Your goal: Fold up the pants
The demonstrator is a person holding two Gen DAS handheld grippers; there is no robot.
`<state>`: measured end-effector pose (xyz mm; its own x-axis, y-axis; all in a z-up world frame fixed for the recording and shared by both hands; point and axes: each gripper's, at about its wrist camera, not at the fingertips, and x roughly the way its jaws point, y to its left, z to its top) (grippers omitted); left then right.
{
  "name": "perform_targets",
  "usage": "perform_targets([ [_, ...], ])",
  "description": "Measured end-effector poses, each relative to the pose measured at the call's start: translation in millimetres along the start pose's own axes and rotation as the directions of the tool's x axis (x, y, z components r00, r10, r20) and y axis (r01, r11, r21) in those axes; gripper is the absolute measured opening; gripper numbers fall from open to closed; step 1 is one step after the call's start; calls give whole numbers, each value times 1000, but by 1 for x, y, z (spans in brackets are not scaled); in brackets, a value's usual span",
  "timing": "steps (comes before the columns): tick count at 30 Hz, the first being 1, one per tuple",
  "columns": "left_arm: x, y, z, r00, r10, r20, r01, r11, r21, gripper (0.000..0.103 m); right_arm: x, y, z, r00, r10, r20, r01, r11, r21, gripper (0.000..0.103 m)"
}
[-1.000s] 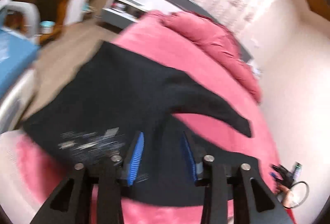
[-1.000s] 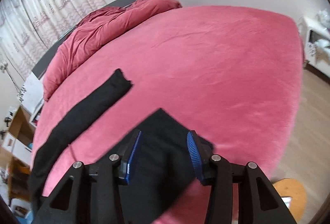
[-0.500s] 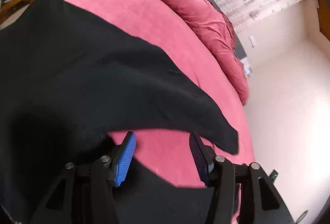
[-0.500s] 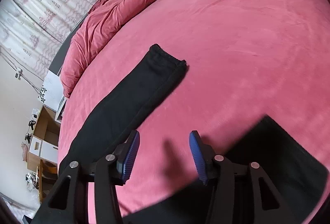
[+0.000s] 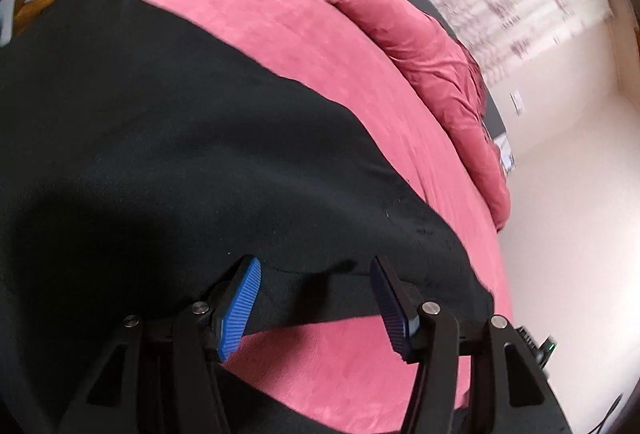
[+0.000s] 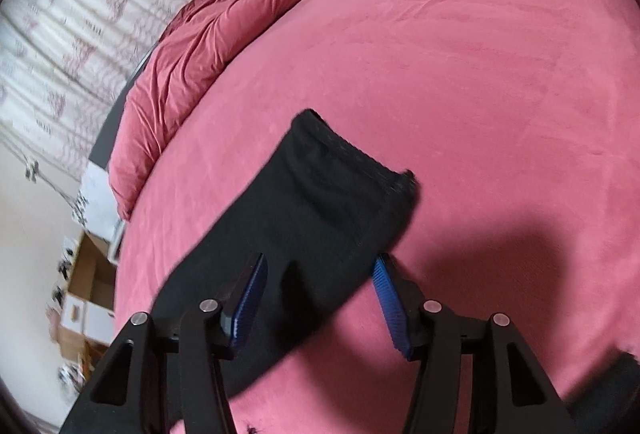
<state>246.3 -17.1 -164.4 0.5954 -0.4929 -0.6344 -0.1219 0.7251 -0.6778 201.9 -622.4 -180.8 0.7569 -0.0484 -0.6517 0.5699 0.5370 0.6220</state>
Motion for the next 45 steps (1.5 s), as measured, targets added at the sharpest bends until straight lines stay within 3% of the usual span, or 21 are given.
perform_targets([
  [3, 5, -1, 3, 999, 30, -21, -30, 999, -24, 54, 7, 0, 3, 999, -40, 2, 40, 999, 29, 21],
  [5, 8, -4, 6, 998, 50, -41, -51, 998, -25, 47, 7, 2, 4, 999, -33, 8, 33, 999, 25, 17],
  [6, 9, -4, 7, 998, 44, -52, -46, 998, -33, 27, 5, 3, 4, 999, -32, 12, 31, 999, 16, 15],
  [8, 15, 0, 9, 995, 35, -95, -40, 998, -46, 7, -3, 5, 4, 999, -36, 25, 36, 999, -10, 14],
  [10, 15, 7, 7, 995, 22, -100, -30, 996, -83, 6, -11, 5, 5, 999, -34, 34, 34, 999, -16, 13],
  [17, -6, 9, 1, 995, 7, -101, -13, 998, -59, 2, -51, 6, 15, 995, -35, 94, 39, 998, -46, 11],
  [22, -27, 13, 4, 990, -55, -133, 46, 997, -65, 1, -92, 3, 25, 985, -42, 170, 52, 997, -56, 9],
  [27, -42, 10, -2, 978, -78, -191, 83, 996, 17, 1, -118, -17, 20, 978, -77, 193, 86, 996, -36, 9],
  [31, -50, 8, -16, 972, -61, -226, 88, 990, 112, 1, -113, -56, 3, 977, -161, 140, 154, 986, 64, 9],
  [34, -54, 6, -27, 963, -92, -253, 132, 980, 146, 1, -99, -83, -11, 969, -236, 75, 227, 967, 113, 10],
  [36, -57, 5, -26, 965, -78, -251, 124, 976, 176, 8, -89, -96, -16, 971, -238, 21, 233, 962, 140, 12],
  [37, -58, 4, -22, 968, -62, -242, 111, 974, 195, 13, -91, -97, -15, 975, -219, 29, 212, 967, 144, 17],
  [38, -58, 2, -17, 971, -45, -234, 96, 973, 211, 27, -95, -96, -12, 979, -200, 33, 194, 971, 142, 22],
  [39, -59, 1, -9, 976, -17, -219, 70, 969, 235, 31, -99, -93, -8, 980, -196, 36, 190, 973, 128, 27],
  [41, -61, 1, 7, 980, 4, -198, 47, 967, 252, 36, -108, -83, 1, 971, -234, 59, 230, 971, 69, 55],
  [42, -60, 1, 19, 981, 42, -192, 10, 965, 261, 41, -112, -79, 4, 967, -243, 78, 241, 970, 38, 56],
  [45, -57, 4, 44, 977, 123, -177, -71, 958, 277, 46, -122, -62, 16, 954, -278, 112, 287, 955, -72, 56],
])
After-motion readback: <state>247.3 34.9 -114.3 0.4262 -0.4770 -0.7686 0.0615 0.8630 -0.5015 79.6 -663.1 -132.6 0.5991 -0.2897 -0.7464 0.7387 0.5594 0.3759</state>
